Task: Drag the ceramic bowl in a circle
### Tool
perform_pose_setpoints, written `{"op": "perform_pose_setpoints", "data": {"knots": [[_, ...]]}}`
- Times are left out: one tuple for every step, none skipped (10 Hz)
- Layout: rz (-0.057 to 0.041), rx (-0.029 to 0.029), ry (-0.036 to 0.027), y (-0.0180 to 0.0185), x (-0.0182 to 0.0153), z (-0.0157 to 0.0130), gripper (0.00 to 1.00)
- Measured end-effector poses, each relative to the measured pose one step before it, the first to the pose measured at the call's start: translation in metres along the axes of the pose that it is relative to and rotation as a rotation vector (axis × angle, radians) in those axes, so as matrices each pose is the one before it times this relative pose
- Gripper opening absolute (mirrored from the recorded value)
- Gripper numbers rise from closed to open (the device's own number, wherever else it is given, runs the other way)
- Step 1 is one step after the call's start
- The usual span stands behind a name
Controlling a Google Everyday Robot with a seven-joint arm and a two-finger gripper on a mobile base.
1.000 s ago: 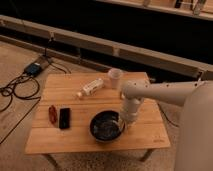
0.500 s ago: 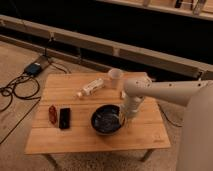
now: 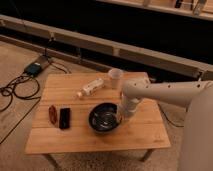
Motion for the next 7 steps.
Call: {"op": "perform_pose_setpoints", "data": {"knots": [[-0.00787, -0.00379, -0.01103, 0.00325, -0.00050, 0.00107, 0.80], [-0.00765, -0.00392, -0.01369, 0.00365, -0.00076, 0.00070, 0.80], [-0.00424, -0.00883, -0.01363, 0.00375, -0.00056, -0.00052, 0.80], [-0.00020, -0.00887, -0.01412, 0.00137, -0.00152, -0.00105, 0.80], [0.00007, 0.00000, -0.00047, -0.00013, -0.00006, -0.00001, 0.80], [-0.00018, 0.00024, 0.00004, -0.00001, 0.00006, -0.00008, 0.80], [-0.00088, 0.00023, 0.00049, 0.00038, 0.00026, 0.00025, 0.80]]}}
